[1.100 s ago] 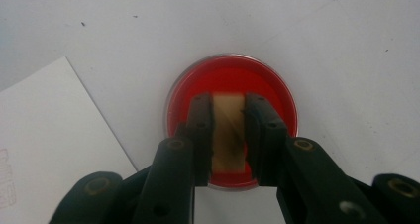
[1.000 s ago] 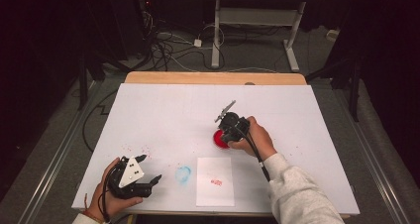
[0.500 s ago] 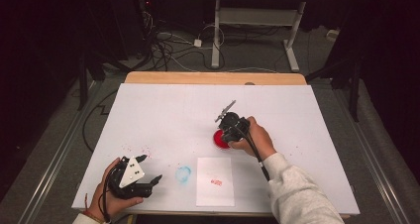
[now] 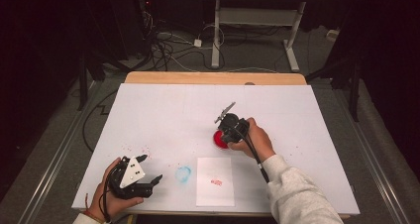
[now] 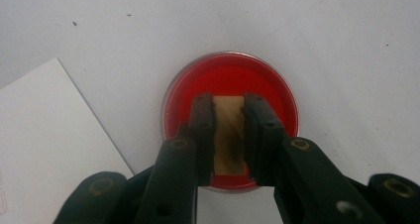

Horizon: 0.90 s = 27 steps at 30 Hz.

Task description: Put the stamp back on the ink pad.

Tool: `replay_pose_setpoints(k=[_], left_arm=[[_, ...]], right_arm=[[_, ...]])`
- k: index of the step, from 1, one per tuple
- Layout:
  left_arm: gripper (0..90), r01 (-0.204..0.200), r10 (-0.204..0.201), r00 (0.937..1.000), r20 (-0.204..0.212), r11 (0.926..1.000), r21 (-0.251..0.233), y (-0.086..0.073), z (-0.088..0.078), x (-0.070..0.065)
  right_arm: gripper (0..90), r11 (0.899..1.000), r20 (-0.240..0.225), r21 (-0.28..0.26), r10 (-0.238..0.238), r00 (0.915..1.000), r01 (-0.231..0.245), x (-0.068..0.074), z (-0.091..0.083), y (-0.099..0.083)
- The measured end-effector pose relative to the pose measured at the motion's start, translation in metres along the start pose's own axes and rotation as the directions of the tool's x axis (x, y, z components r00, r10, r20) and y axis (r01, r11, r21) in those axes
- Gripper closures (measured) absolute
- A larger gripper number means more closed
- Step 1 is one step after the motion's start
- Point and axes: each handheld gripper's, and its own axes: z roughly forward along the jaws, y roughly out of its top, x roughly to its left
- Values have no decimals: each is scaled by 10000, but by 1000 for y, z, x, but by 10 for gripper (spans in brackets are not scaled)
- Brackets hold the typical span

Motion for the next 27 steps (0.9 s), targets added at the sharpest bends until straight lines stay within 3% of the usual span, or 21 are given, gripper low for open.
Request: replay_pose_setpoints(k=[4, 7, 9, 11, 13, 19, 24, 27], left_arm=[[204, 46, -46, 10000, -9, 10000, -23, 0, 1, 1], [204, 35, -35, 10000, -9, 10000, -10, -1, 1, 1], [204, 37, -37, 10000, -8, 10000, -11, -1, 1, 1], [204, 43, -43, 10000, -18, 10000, -13, -1, 1, 1], [204, 43, -43, 10000, -31, 10000, -25, 0, 0, 1], [204, 12, -12, 10000, -56, 10000, 31, 1, 1, 0], [204, -31, 32, 10000, -36, 10000, 94, 1, 2, 0], [204, -12, 13, 10000, -54, 10000, 93, 1, 2, -1]], right_arm=[[718, 9995, -37, -303, 125, 9999, -126, -2, -3, -2], [651, 9929, -145, -1132, 343, 9993, -358, -4, -15, -4], [618, 9889, 47, -1415, 456, 9989, -445, -4, -24, -6], [580, 9833, -112, -1789, 313, 9994, -328, -5, -31, -8], [555, 9786, 69, -1997, 515, 9986, -491, -4, -38, -11], [391, 9569, 573, -2904, 257, 9980, -80, 3, -53, -19], [327, 9345, 1008, -3559, 299, 9945, 80, 7, -62, -28], [284, 9299, 1237, -3676, 350, 9917, 131, 9, -66, -33]])
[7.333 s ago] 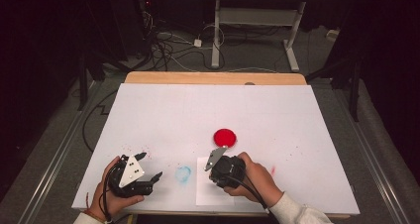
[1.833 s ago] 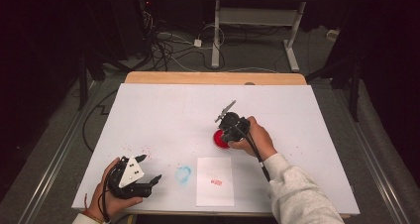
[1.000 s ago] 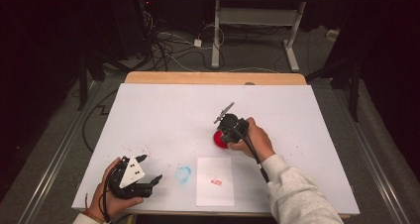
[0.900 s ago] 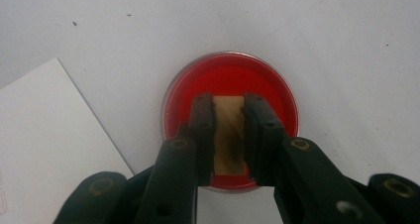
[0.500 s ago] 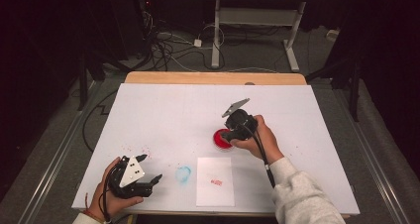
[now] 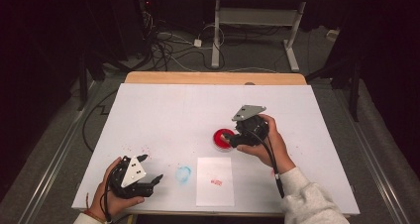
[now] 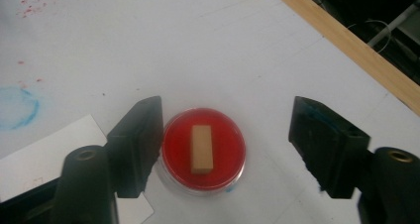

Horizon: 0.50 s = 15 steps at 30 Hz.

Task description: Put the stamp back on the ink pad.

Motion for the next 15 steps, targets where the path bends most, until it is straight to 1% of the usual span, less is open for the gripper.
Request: replay_pose_setpoints(k=[2, 5, 6, 9, 10, 12, 14, 15], left_arm=[[204, -6, 6, 10000, -3, 10000, 2, 0, 0, 0], [204, 14, -14, 10000, -15, 10000, -10, 0, 0, 0], [204, 9, -9, 10000, -22, 10000, -15, 0, 0, 0], [205, 14, -14, 10000, -15, 10000, -18, 0, 0, 0], [204, 9, -9, 10000, -26, 10000, -16, 0, 0, 0], [204, -7, 7, 10000, -30, 10000, -14, 0, 0, 0], [204, 14, -14, 10000, -55, 10000, -47, 0, 0, 0], [204, 17, -17, 10000, -50, 10000, -54, 0, 0, 0]], right_arm=[[253, 9999, 191, -171, 18, 9998, -15, 1, -3, -2], [229, 9989, 312, -451, 130, 9994, -116, 2, -8, -5], [219, 9984, 330, -564, 87, 9994, -69, 2, -9, -6], [205, 9975, 747, -712, 54, 9972, -1, 5, -12, -9], [201, 9970, 768, -774, 3, 9970, 57, 6, -13, -10], [193, 9956, 881, -938, 92, 9961, -9, 7, -14, -12], [192, 9953, 773, -963, 82, 9970, -7, 8, -16, -14], [191, 9939, 808, -1099, 59, 9967, 30, 9, -17, -15]])
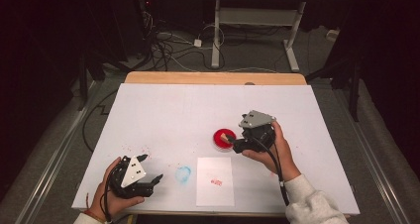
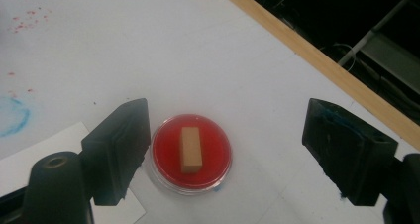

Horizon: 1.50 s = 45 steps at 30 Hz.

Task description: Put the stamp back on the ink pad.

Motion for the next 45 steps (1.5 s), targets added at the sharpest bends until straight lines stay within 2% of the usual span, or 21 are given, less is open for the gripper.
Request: replay_pose_setpoints(k=[3, 6, 11, 20, 24, 32, 36, 39, 45], left_arm=[[204, -8, 8, 10000, -6, 10000, 1, 0, 0, 0], [204, -45, 45, 10000, 10, 10000, 43, 0, 0, 0], [204, -43, 43, 10000, -4, 10000, 66, 0, 0, 0], [204, -65, 65, 10000, -15, 10000, 58, 1, 0, -1], [204, -73, 73, 10000, -19, 10000, 49, 1, 0, -1], [204, -130, 130, 9999, -29, 9999, 67, 1, 0, -1], [203, -146, 147, 9999, -23, 9999, 49, 1, 0, -1], [204, -139, 139, 9999, -18, 9999, 97, 1, 1, -1], [204, -130, 130, 9999, -28, 9999, 86, 1, 0, -1]], right_arm=[[188, 9998, 1, -109, -163, 9999, 163, 3, -4, -2], [192, 9988, 196, -251, -407, 9990, 412, 7, -9, -4], [192, 9944, 261, -884, -557, 9981, 578, 11, -21, -8], [191, 9924, 455, -1094, -518, 9976, 565, 12, -35, -18], [175, 9913, 561, -1246, -359, 9978, 427, 13, -41, -23], [175, 9851, 900, -1626, -411, 9951, 554, 11, -52, -35], [179, 9854, 1109, -1600, -398, 9930, 574, 10, -58, -40], [178, 9870, 1056, -1517, -375, 9937, 534, 10, -61, -45], [173, 9898, 1276, -1257, -516, 9905, 677, 12, -66, -56]])
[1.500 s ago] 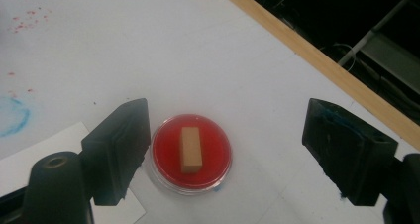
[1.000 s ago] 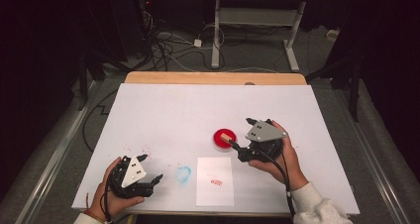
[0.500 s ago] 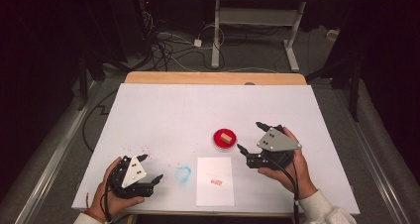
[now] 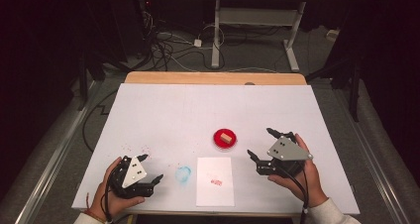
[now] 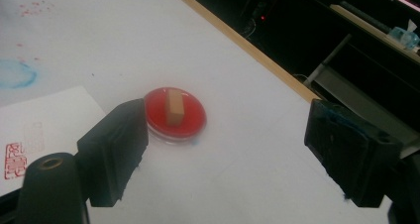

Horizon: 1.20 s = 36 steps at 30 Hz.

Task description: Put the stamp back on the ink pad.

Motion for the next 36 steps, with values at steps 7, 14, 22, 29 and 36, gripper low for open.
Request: replay_pose_setpoints(k=[7, 14, 22, 29, 36], left_arm=[[204, -13, 13, 10000, 2, 10000, 35, 0, 1, 0], [204, -26, 26, 10000, -3, 10000, 16, 1, 1, 0], [202, -50, 50, 10000, -18, 10000, -33, 2, 1, 0], [201, -31, 31, 10000, -26, 9999, -100, 2, 1, 0], [203, -47, 47, 9999, -153, 10000, -27, 3, 2, 0]], right_arm=[[174, 9999, 250, -100, -43, 9997, 46, 0, -11, -15], [172, 9995, 577, -252, 229, 9981, -214, -5, -24, -26], [171, 9989, 762, -186, 440, 9961, -427, -11, -36, -38], [172, 9981, 829, -225, 584, 9948, -567, -14, -45, -53], [165, 9971, 1079, 44, 744, 9914, -754, -17, -49, -68]])
